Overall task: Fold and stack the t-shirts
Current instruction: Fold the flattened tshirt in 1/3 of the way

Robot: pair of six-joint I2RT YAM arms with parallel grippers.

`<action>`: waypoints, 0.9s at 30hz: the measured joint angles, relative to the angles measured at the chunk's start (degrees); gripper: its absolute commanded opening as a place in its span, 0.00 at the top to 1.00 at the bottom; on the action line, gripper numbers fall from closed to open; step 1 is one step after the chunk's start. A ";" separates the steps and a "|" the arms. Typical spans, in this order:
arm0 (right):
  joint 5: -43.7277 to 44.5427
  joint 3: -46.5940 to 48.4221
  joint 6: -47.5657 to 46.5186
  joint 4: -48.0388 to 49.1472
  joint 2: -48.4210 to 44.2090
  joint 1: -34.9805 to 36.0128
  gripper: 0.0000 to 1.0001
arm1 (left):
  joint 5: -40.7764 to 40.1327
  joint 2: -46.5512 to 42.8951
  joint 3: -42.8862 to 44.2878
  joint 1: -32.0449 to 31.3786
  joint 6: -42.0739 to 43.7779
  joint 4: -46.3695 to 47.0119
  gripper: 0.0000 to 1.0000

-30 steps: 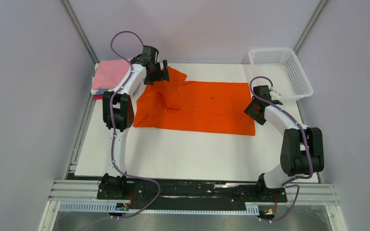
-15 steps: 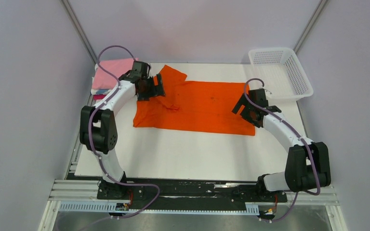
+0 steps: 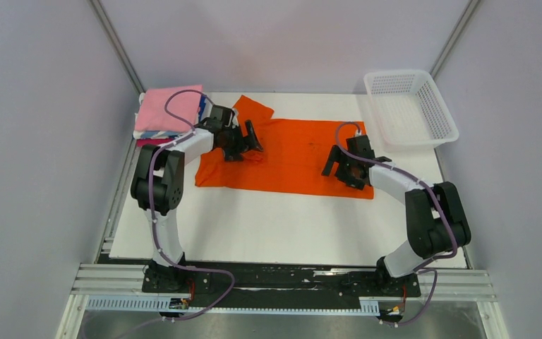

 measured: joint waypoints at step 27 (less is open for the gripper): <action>3.17 -0.28 -2.10 0.37 -0.31 -0.17 0.00 | -0.92 17.51 27.28 -0.28 0.57 -0.68 0.00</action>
